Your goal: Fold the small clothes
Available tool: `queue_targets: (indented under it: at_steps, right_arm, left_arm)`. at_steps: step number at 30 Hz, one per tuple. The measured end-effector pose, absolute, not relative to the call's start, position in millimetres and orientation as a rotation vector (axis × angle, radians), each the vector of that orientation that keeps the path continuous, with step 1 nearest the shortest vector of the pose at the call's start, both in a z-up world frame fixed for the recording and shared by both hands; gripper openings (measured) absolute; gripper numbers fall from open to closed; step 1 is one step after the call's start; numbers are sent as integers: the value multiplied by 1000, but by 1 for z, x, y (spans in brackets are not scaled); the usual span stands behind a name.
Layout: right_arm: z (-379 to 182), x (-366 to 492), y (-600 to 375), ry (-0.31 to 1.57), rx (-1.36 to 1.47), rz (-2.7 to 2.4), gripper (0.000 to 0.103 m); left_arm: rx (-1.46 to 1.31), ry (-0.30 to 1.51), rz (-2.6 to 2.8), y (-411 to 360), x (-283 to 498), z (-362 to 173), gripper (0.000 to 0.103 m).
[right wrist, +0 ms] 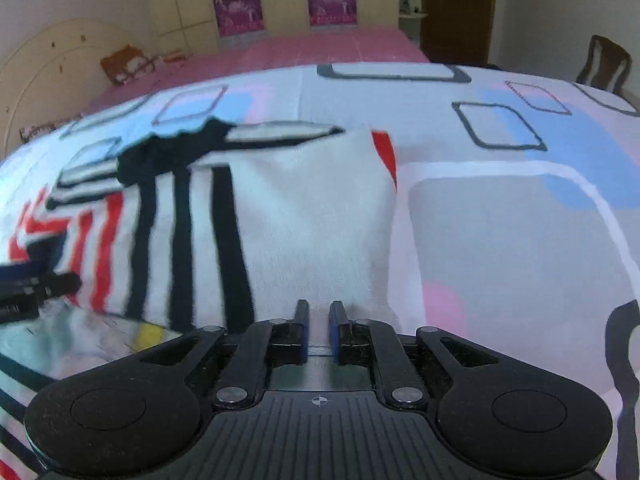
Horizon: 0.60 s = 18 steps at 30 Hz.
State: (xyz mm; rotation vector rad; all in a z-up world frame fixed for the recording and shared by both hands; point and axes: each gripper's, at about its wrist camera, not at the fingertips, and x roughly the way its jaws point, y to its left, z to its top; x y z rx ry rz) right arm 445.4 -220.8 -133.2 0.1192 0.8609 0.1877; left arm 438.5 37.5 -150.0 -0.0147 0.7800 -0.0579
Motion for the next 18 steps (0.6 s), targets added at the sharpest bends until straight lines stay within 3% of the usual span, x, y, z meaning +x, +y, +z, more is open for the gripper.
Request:
queue_targets:
  at_steps: [1,2,3,4,7,12,18]
  right_arm:
    - [-129,443,-218,841,121,185,10]
    - [-127,441,-215,832,119,177,22]
    - [-125,440,-212,821,121,175,62]
    - [-123,436,-208,797,125,181,76]
    - [-114,433,-193,772,112,226,79]
    - [-112,440,-167,763,135,258,62]
    - [-119,454,-133,806,141,269,60]
  left_arm:
    - [-34,775,-41,47,433,-148,80]
    - [-51,765,-18,58,428,-144,79]
    - [-65,750,10,71,420,-141,79]
    - [-79,732,42,86,411,-138,78]
    - [-131,672,163,142,386,-128,69]
    - [-265,626,451,251,340,-126,58]
    - [-584,581,639,361,308,-144,46]
